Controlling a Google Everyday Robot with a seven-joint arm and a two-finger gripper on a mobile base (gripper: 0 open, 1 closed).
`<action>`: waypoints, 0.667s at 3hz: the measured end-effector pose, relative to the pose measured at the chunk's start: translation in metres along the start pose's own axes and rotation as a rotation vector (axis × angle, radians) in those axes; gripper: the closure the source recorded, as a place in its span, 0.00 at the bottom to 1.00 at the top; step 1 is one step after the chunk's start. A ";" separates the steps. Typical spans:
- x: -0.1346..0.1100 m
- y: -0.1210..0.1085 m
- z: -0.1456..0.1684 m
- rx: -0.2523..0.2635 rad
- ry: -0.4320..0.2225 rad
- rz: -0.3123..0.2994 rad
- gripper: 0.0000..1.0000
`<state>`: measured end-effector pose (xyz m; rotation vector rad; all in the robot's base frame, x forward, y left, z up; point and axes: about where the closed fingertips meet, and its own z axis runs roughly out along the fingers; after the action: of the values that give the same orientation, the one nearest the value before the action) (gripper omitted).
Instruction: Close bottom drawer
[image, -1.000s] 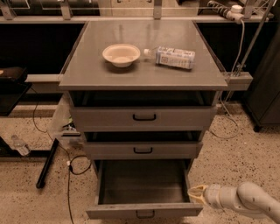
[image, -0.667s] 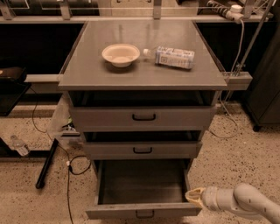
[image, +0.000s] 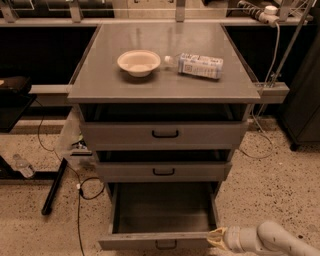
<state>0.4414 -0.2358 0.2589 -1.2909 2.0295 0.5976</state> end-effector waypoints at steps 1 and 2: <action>0.016 0.011 0.020 -0.028 -0.013 -0.048 1.00; 0.034 0.020 0.042 -0.060 -0.024 -0.089 1.00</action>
Offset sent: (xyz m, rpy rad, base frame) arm -0.0226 0.0189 -0.0866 0.0188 -0.0516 0.1581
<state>0.4249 -0.2202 0.2056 -1.3947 1.9371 0.6331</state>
